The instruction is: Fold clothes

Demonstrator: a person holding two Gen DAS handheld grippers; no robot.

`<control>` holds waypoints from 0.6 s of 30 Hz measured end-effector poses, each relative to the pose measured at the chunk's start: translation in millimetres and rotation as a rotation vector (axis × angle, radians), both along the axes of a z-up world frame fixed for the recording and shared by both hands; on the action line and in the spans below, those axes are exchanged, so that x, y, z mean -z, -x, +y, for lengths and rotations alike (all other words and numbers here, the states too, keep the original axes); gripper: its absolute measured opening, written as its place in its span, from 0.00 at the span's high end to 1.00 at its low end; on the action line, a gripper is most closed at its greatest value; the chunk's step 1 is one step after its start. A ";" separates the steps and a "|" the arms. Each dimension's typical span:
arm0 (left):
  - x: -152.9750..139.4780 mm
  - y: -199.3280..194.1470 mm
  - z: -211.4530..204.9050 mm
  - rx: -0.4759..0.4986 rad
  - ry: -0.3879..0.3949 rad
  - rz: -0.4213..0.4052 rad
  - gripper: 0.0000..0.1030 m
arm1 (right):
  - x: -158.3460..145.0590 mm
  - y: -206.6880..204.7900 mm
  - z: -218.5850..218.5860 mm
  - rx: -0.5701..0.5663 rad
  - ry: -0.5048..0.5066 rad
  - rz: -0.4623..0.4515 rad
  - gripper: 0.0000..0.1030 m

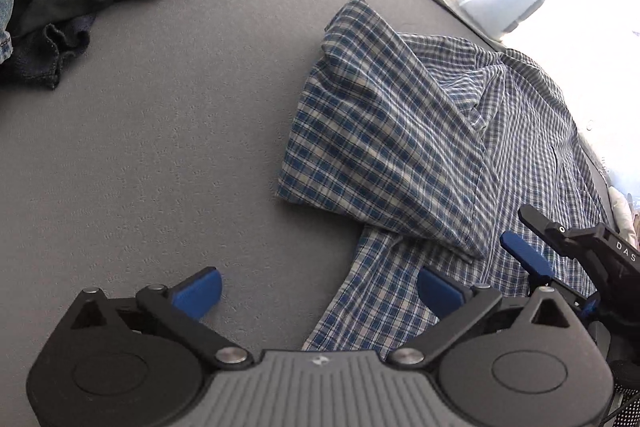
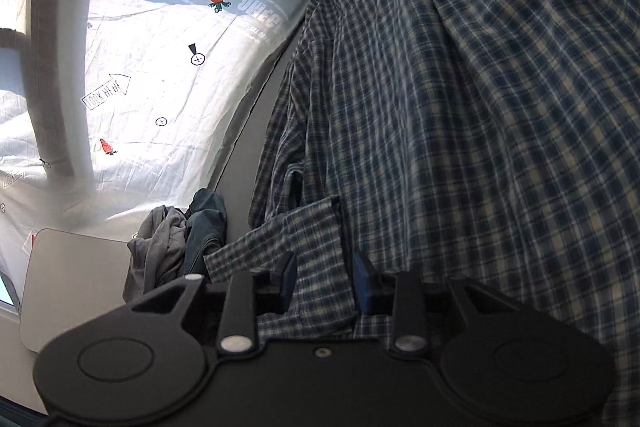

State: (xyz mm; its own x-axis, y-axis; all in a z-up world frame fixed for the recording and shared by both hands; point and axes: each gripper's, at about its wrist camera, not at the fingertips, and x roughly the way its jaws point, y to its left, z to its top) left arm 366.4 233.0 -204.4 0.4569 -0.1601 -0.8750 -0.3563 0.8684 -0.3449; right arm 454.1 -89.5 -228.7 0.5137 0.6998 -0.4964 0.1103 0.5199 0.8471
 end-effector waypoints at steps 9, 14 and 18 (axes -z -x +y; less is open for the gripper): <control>1.2 -0.5 -7.4 0.015 -0.041 0.007 0.00 | -2.9 -10.9 29.9 -0.070 0.079 -0.031 0.97; -0.8 -1.1 -8.9 -0.010 -0.045 -0.001 0.00 | -23.6 2.1 22.6 -0.036 0.124 -0.144 0.98; -15.1 9.4 -28.8 -0.016 -0.068 -0.050 0.01 | -44.0 15.9 -12.1 0.034 0.156 -0.216 0.98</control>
